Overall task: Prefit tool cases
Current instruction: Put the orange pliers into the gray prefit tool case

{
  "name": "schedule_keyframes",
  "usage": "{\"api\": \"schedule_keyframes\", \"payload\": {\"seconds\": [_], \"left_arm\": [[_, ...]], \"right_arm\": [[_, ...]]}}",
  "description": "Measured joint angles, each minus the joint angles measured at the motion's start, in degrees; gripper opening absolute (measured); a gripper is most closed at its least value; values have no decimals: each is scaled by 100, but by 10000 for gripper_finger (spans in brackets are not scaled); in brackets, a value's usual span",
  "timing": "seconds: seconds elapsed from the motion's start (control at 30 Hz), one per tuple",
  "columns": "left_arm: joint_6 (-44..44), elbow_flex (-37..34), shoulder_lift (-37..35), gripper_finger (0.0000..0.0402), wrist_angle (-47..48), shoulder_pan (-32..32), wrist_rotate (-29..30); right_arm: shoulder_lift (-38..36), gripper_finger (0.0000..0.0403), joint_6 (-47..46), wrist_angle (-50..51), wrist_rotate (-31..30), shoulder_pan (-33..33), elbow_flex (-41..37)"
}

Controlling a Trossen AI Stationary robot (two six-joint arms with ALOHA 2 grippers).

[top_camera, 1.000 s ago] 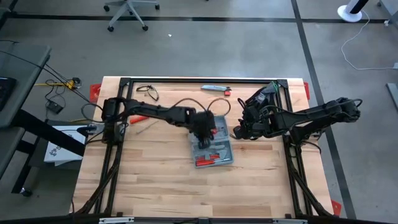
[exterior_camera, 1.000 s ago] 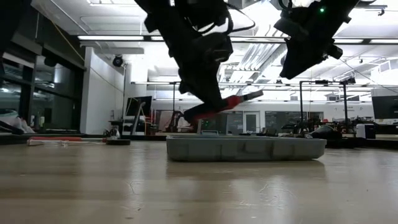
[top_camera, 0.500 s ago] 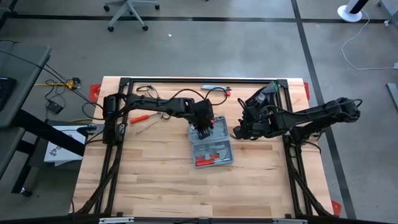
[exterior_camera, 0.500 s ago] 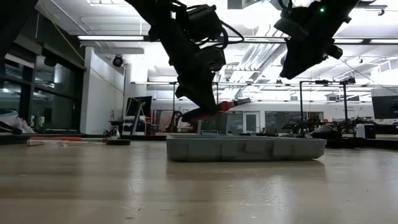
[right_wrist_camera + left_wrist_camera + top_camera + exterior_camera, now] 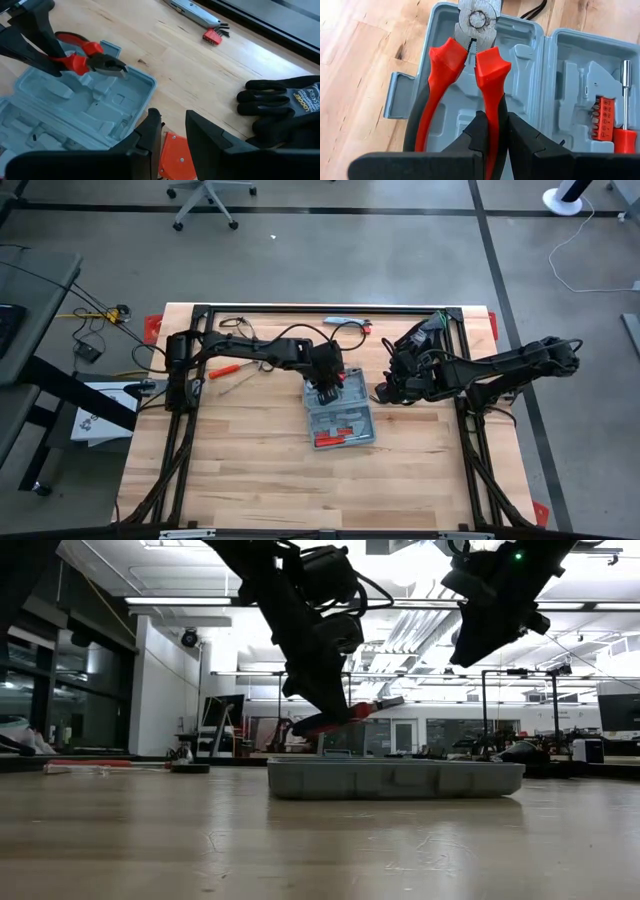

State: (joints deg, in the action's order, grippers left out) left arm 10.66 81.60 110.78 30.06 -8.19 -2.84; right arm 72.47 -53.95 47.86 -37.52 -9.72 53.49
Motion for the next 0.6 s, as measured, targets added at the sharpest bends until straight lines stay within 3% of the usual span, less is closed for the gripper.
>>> {"api": "schedule_keyframes", "payload": {"seconds": [0.37, 0.6], "left_arm": [[130, -272, -4, 34, 13, 49, -65], [345, -367, -4, 34, -13, 418, -165]], "right_arm": [[0, 83, -3, -1, 0, 0, 0], [0, 83, -3, -2, 0, 0, 0]]}}
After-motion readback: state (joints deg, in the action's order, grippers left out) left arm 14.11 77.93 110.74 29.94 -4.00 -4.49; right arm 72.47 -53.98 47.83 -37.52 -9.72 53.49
